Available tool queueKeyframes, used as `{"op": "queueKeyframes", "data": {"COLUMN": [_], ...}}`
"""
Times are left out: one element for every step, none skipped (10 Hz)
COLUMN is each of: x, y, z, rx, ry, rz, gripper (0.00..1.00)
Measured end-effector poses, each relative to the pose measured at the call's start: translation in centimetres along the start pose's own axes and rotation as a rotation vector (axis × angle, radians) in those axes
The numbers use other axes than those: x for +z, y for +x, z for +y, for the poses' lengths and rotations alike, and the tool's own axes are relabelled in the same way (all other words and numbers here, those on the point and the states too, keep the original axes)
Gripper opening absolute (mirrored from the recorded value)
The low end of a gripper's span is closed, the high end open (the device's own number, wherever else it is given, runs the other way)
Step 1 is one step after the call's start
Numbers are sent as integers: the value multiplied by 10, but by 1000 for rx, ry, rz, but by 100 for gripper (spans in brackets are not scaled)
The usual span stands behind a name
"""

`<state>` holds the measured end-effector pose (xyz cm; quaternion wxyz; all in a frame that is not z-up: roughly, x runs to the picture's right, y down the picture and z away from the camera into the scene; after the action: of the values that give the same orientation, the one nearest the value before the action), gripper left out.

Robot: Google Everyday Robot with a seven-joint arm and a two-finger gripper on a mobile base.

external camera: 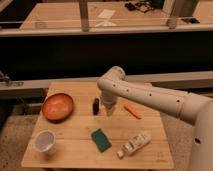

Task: Knock the eraser over

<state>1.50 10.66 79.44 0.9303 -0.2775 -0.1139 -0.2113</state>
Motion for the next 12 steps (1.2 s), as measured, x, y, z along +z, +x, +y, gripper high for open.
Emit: {"op": "queueKeyframes", "data": {"x": [0, 0, 0, 1, 1, 2, 3, 3, 3, 4, 5, 5], "y": [-1, -1, -2, -3, -5, -8, -9, -8, -8, -9, -11, -12], "z": [-2, -3, -5, -7, -8, -11, -12, -13, -14, -16, -18, -20], "rx": [-6, -10, -14, -19, -22, -28, -33, -36, -41, -47, -55, -60], "ry": [-1, -1, 0, 1, 2, 2, 1, 2, 1, 1, -1, -1], "rz": [-3, -3, -5, -5, -5, -6, -6, -5, -4, -3, -4, -3], "gripper": [39, 36, 33, 29, 23, 12, 5, 5, 5, 5, 5, 5]}}
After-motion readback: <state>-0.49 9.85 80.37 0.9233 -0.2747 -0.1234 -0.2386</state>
